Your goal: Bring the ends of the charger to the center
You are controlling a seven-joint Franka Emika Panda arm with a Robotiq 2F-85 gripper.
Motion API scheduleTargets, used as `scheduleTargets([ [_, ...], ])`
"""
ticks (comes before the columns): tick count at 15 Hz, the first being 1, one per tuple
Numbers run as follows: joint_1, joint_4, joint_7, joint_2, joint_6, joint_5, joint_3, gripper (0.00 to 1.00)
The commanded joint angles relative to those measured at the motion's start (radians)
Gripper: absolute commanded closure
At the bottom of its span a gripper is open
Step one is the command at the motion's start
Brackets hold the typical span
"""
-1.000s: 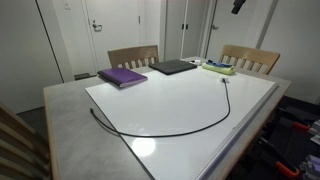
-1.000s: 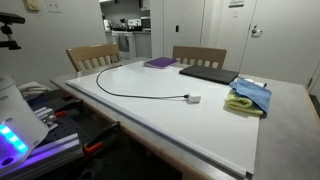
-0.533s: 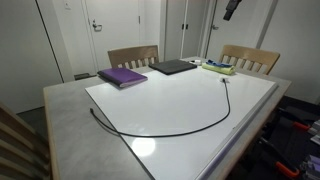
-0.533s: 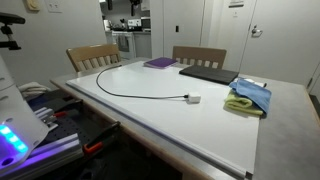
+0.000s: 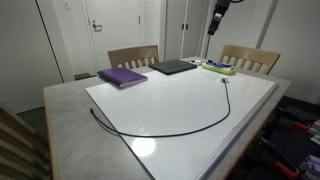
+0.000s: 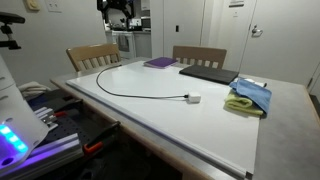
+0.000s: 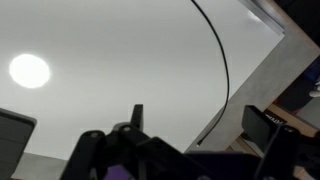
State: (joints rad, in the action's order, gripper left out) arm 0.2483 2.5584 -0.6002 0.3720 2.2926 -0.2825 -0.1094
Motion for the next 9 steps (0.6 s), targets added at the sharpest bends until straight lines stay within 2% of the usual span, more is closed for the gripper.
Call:
scheduleTargets([
  [1, 0.029, -0.047, -0.01, -0.122, 0.09, -0.064, 0.054, 0.0],
  [5, 0.051, -0.072, -0.011, -0.231, 0.205, -0.104, 0.121, 0.0],
  [9, 0.039, -0.138, -0.012, -0.355, 0.271, -0.097, 0.182, 0.0],
])
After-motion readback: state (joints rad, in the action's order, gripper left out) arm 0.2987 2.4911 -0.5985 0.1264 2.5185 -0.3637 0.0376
